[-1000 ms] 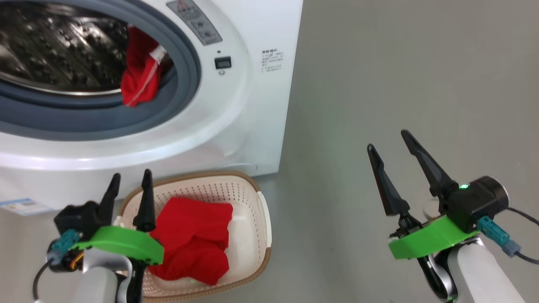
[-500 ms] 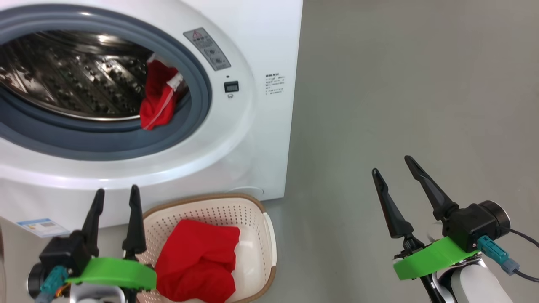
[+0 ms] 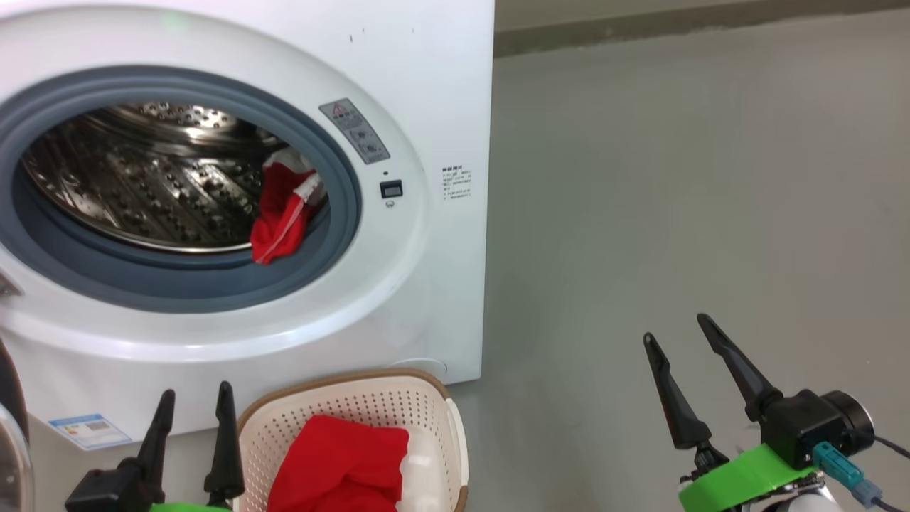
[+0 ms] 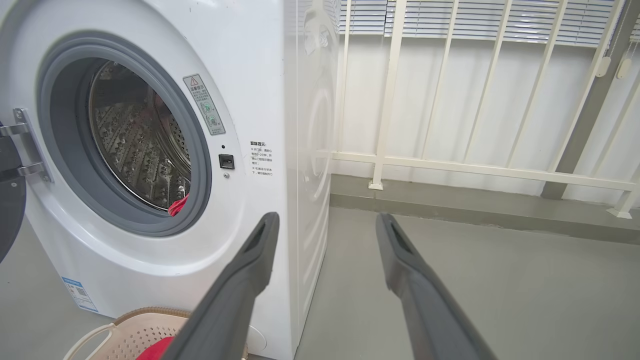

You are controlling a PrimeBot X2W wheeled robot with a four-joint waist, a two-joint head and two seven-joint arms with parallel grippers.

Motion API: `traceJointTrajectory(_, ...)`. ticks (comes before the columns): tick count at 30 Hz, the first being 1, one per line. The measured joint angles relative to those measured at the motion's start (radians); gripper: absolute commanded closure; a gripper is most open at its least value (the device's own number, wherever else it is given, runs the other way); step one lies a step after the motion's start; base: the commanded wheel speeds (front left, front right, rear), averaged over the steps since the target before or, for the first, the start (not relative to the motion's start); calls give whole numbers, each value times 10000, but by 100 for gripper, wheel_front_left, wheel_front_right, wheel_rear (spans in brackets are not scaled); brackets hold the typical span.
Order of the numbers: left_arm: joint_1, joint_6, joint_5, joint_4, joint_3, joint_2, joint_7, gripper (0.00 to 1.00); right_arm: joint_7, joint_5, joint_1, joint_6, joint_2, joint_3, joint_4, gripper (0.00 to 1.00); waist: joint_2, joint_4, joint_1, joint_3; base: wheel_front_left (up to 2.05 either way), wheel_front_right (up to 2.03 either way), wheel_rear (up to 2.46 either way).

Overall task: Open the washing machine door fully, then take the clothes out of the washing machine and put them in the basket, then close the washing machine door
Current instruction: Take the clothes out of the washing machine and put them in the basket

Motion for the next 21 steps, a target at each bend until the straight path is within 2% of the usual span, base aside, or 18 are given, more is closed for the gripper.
traceJointTrajectory(13, 639, 395, 6, -702, -59, 52, 351, 0, 0, -2, 667, 0, 102, -240, -224, 0, 0, 2, 0, -482, 0, 0, 0)
traceJointTrajectory(21, 639, 393, -77, -688, -121, 36, 345, 0, 0, 0, 674, 0, 100, -238, -232, 0, 0, 97, 0, -487, 0, 0, 0)
